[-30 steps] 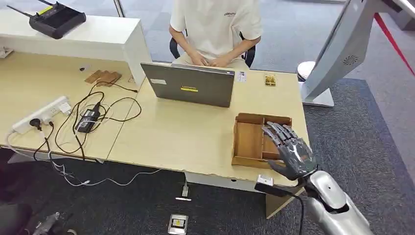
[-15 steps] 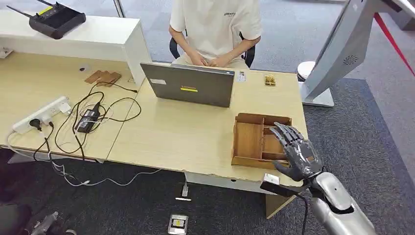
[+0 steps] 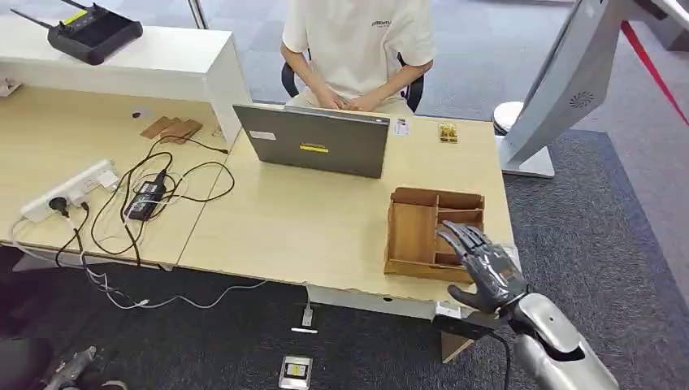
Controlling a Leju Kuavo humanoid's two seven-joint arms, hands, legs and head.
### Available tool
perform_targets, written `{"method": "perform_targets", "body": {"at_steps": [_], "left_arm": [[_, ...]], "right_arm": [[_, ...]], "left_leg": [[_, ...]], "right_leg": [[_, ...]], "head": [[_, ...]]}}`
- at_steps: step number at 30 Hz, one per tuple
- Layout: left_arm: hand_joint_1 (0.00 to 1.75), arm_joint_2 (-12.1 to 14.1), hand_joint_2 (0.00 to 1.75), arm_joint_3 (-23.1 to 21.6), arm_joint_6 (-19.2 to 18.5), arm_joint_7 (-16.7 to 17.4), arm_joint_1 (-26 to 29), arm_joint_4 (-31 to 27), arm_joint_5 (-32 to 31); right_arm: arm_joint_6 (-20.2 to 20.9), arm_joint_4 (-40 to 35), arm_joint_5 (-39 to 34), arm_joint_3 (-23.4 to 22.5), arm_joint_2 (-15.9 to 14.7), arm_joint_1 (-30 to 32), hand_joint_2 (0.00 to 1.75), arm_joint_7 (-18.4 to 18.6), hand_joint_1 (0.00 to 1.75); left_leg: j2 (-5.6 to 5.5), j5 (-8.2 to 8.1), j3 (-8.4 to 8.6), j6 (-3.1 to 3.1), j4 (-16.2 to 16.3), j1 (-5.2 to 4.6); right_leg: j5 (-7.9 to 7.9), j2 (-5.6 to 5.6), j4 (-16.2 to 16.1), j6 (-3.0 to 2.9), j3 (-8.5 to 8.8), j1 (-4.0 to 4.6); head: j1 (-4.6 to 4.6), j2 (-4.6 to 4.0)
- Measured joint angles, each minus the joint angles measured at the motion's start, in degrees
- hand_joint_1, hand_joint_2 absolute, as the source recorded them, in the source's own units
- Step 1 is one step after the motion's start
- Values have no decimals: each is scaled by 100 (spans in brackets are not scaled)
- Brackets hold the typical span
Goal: Pass the card to the sensor for recognition and then transmit it.
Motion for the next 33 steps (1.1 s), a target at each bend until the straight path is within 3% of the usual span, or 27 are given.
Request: {"method": "perform_targets", "body": {"at_steps": [10, 21, 33], "left_arm": [[0, -2, 0, 13, -15, -15, -26, 0, -33], [0, 0, 0, 50, -11, -68, -16, 0, -33], [0, 0, 0, 140, 0, -83, 18, 0, -37]], "right_arm": [[337, -7, 20, 131, -52, 0, 175, -94, 0], [323, 20, 74, 269, -50, -8, 175, -92, 0], [236, 273, 194, 310, -17, -210, 175, 214, 0]], "left_leg": [[0, 0, 0, 0, 0, 0], [0, 0, -1, 0, 0, 0], [-1, 0, -2, 0, 0, 0]], "right_leg": [[0, 0, 0, 0, 1, 0], [0, 0, 0, 0, 1, 0], [0, 0, 0, 0, 1, 0]], "head": [[0, 0], [0, 0], [0, 0]]}}
